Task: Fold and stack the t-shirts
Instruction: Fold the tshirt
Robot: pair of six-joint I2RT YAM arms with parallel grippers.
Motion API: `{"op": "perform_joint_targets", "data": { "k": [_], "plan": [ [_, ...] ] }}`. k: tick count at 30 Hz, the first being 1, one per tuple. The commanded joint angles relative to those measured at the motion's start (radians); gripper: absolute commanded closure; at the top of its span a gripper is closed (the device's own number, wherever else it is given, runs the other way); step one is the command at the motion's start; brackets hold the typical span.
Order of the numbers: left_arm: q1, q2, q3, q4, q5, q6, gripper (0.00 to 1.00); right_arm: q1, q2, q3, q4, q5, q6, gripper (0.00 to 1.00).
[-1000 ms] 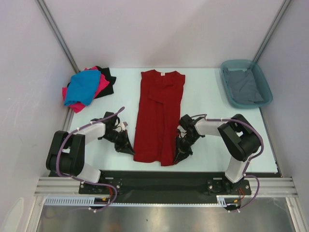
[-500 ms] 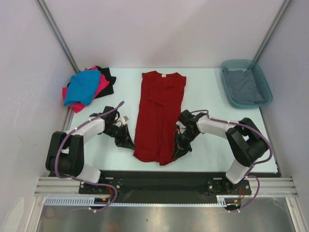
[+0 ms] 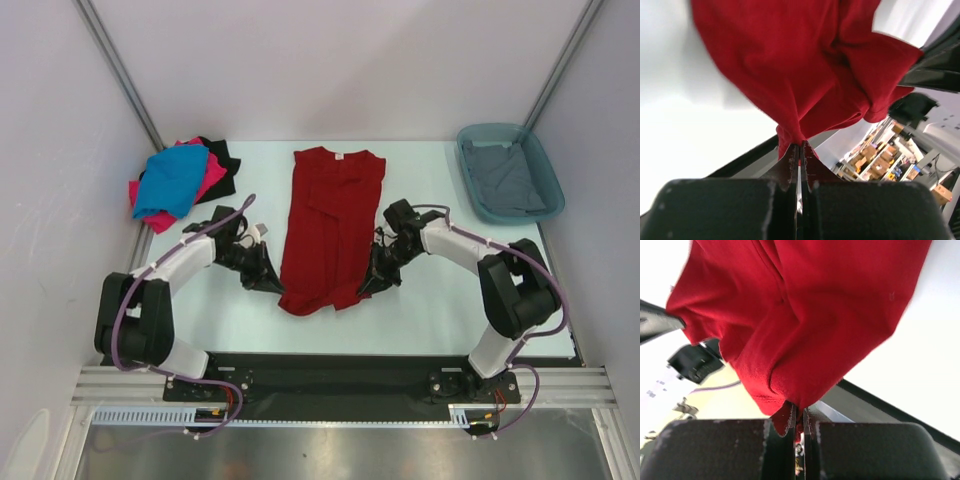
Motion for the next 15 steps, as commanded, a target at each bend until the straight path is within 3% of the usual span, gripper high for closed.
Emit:
{"op": "perform_joint_targets", "data": {
  "k": [1, 7, 15],
  "plan": [
    [-0.006, 0.024, 0.080, 0.079, 0.044, -0.053, 1.00, -0.026, 0.046, 0.092, 0.027, -0.014, 0.015, 1.00],
    [-0.006, 0.163, 0.215, 0.154, 0.050, -0.116, 1.00, -0.059, 0.165, 0.214, 0.022, -0.047, -0.008, 1.00],
    [-0.006, 0.368, 0.427, 0.113, 0.038, -0.075, 1.00, -0.127, 0.311, 0.364, -0.015, -0.087, -0.051, 1.00]
  ]
}}
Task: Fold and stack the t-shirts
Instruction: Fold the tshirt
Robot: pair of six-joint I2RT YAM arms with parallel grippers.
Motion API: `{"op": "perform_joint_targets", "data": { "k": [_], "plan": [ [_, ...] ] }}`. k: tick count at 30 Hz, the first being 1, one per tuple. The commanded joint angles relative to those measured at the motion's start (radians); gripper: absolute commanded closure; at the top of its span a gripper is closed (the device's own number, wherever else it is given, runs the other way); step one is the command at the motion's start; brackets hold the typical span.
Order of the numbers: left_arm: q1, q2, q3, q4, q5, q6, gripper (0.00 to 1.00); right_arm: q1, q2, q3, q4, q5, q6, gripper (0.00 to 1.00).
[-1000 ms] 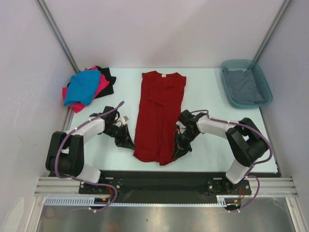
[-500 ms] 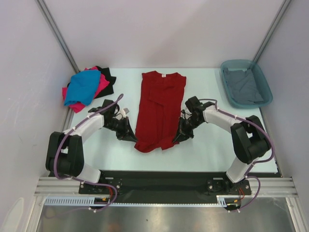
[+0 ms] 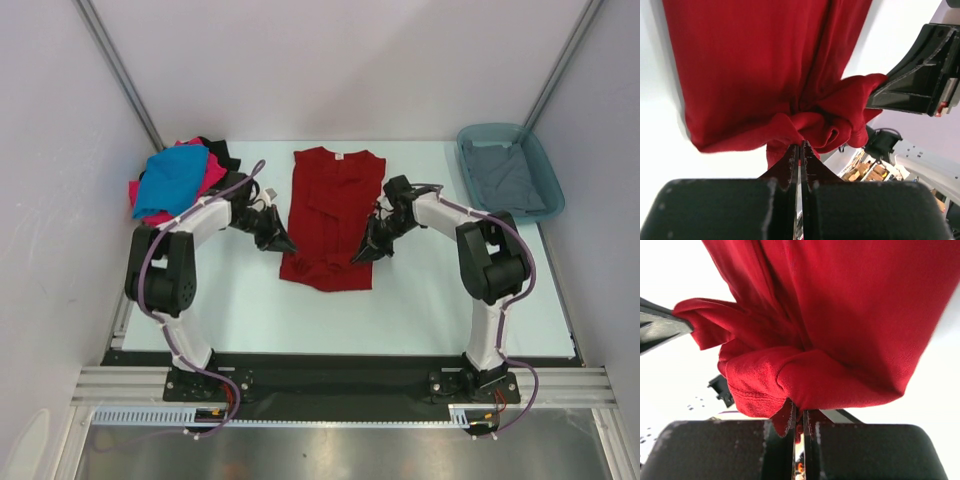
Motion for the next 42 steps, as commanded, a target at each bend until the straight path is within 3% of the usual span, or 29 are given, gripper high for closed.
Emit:
{"op": "perform_joint_targets", "data": {
  "k": [1, 15, 18, 20, 29, 31, 32, 34, 35, 36, 37, 38, 39, 40, 42],
  "plan": [
    [-0.006, 0.060, 0.098, -0.008, 0.010, 0.020, 1.00, -0.045, 0.044, 0.077, -0.024, -0.044, -0.028, 1.00],
    [0.009, 0.327, 0.400, -0.065, 0.016, 0.023, 0.98, -0.124, 0.260, 0.336, -0.089, -0.081, -0.064, 1.00],
    [0.014, 0.361, 0.441, -0.080, 0.009, 0.020, 0.89, -0.128, 0.289, 0.361, -0.100, -0.089, -0.068, 0.89],
    [0.018, 0.370, 0.452, -0.075, 0.004, 0.018, 0.96, -0.131, 0.294, 0.364, -0.100, -0.078, -0.074, 0.89],
    [0.063, 0.401, 0.492, -0.085, -0.016, 0.038, 1.00, -0.182, 0.292, 0.358, -0.037, -0.046, -0.059, 0.90],
    [0.075, 0.402, 0.500, -0.085, -0.023, 0.044, 1.00, -0.199, 0.289, 0.359, -0.017, -0.046, -0.048, 0.86],
    [0.086, 0.405, 0.503, -0.079, -0.020, 0.041, 1.00, -0.206, 0.289, 0.361, 0.008, -0.046, -0.038, 0.74],
    [0.095, 0.405, 0.504, -0.057, -0.010, 0.034, 1.00, -0.217, 0.288, 0.364, 0.032, -0.056, -0.021, 0.64],
    [0.103, 0.404, 0.509, -0.048, -0.002, 0.033, 0.91, -0.225, 0.289, 0.365, 0.063, -0.064, -0.013, 0.47],
    [0.106, 0.405, 0.512, -0.037, 0.004, 0.030, 0.81, -0.229, 0.289, 0.368, 0.078, -0.067, -0.002, 0.40],
    [0.107, 0.405, 0.514, -0.017, 0.009, 0.020, 0.57, -0.234, 0.291, 0.376, 0.089, -0.063, 0.005, 0.33],
    [0.110, 0.404, 0.512, -0.003, 0.019, 0.015, 0.55, -0.242, 0.292, 0.381, 0.112, -0.064, 0.011, 0.23],
    [0.112, 0.401, 0.509, 0.018, 0.030, 0.011, 0.53, -0.246, 0.295, 0.385, 0.120, -0.069, 0.018, 0.22],
    [0.110, 0.392, 0.509, 0.044, 0.026, 0.003, 0.36, -0.252, 0.297, 0.394, 0.124, -0.064, 0.018, 0.21],
    [0.110, 0.376, 0.504, 0.072, 0.000, -0.005, 0.13, -0.272, 0.288, 0.408, 0.137, -0.041, 0.024, 0.20]
  ]
}}
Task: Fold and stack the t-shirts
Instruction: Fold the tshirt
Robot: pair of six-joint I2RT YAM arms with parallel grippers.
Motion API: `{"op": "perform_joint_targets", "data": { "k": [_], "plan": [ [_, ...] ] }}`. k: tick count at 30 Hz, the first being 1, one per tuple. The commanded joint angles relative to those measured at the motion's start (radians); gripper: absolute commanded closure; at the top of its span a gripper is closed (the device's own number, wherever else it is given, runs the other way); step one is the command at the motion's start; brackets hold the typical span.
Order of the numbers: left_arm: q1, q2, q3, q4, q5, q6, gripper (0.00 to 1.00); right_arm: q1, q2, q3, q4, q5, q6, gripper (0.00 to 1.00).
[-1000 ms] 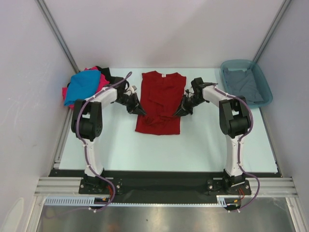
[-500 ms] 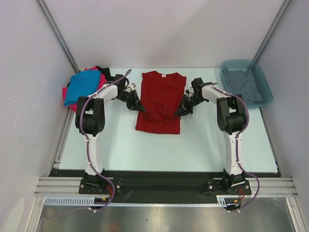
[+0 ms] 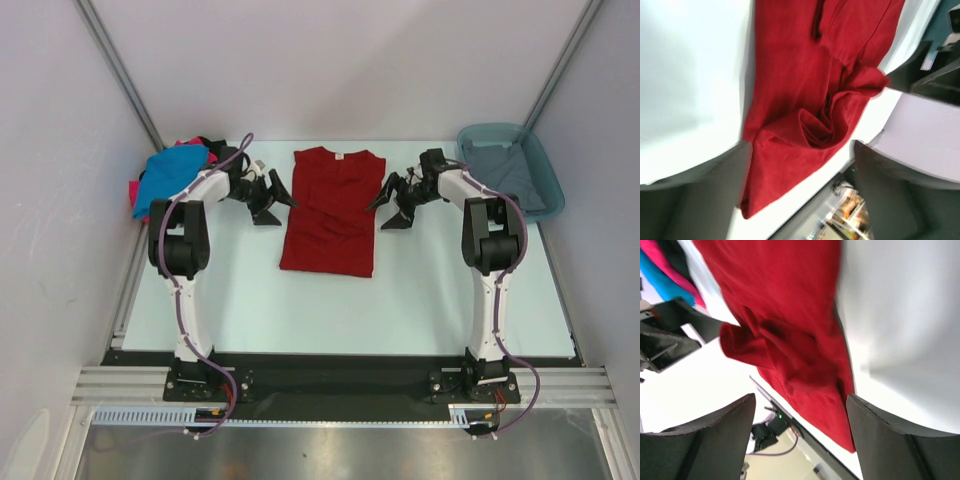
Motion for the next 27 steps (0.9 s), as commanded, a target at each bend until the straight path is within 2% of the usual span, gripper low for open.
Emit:
{"op": "perform_joint_targets", "data": {
  "k": [1, 8, 13, 15, 18, 20, 25, 27],
  "plan": [
    [0.001, -0.042, 0.033, 0.101, 0.004, -0.017, 0.00, -0.022, -0.015, 0.056, 0.061, 0.006, 0.023, 0.20],
    [0.001, -0.144, 0.003, 0.119, 0.012, -0.029, 0.00, -0.005, -0.104, 0.075, 0.028, 0.022, -0.009, 0.21],
    [-0.005, -0.240, -0.097, 0.161, 0.039, -0.074, 0.00, 0.082, -0.144, 0.056, -0.050, 0.035, -0.044, 0.30],
    [-0.009, -0.280, -0.143, 0.156, 0.041, -0.081, 0.00, 0.115, -0.157, 0.048, -0.080, 0.077, -0.061, 0.42],
    [-0.023, -0.313, -0.214, 0.182, 0.058, -0.088, 0.00, 0.159, -0.164, 0.029, -0.107, 0.129, -0.069, 0.55],
    [-0.039, -0.333, -0.253, 0.194, 0.065, -0.088, 0.00, 0.184, -0.161, 0.007, -0.107, 0.164, -0.069, 0.69],
    [-0.080, -0.325, -0.278, 0.219, 0.069, -0.106, 0.00, 0.221, -0.126, 0.016, -0.130, 0.261, -0.107, 0.77],
    [-0.101, -0.314, -0.269, 0.236, 0.064, -0.115, 0.00, 0.233, -0.106, 0.033, -0.138, 0.291, -0.124, 0.90]
  ]
}}
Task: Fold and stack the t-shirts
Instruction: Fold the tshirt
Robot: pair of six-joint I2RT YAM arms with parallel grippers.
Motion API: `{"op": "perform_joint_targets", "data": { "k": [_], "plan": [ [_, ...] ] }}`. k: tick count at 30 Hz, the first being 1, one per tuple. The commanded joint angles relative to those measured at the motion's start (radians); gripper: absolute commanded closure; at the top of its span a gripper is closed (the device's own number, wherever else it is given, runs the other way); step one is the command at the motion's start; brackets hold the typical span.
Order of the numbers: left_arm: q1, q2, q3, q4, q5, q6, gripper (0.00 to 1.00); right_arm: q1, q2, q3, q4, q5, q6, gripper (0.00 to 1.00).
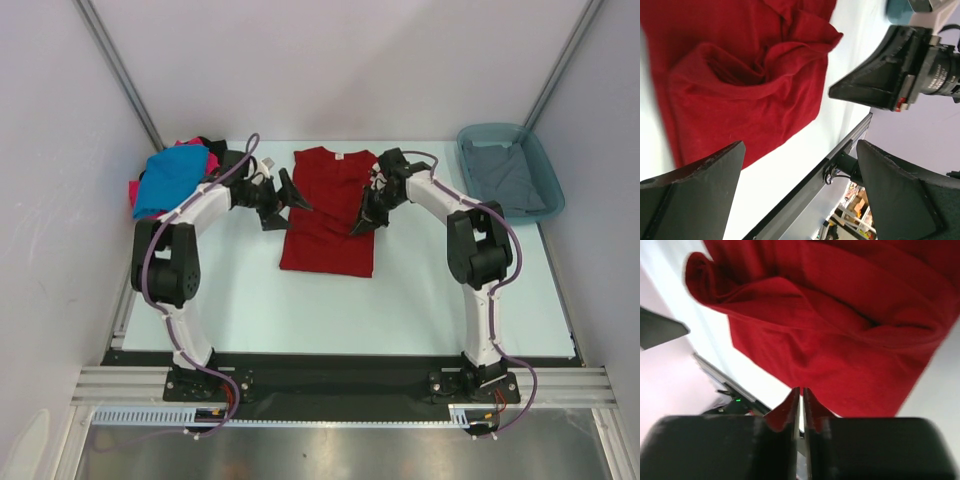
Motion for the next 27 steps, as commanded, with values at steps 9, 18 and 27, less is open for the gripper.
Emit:
{"op": "perform_joint_targets", "data": {
  "k": [9, 18, 27],
  "plan": [
    [-0.078, 0.091, 0.097, 0.046, 0.041, -0.024, 0.00, 0.043, 0.111, 0.141, -0.113, 0.226, -0.120, 1.00],
    [-0.082, 0.138, 0.156, 0.013, 0.044, -0.011, 0.00, 0.052, 0.201, 0.284, -0.144, 0.330, -0.146, 1.00],
    [-0.092, 0.158, 0.159, 0.012, 0.044, -0.016, 0.00, 0.037, 0.327, 0.469, -0.167, 0.444, -0.173, 1.00]
  ]
}}
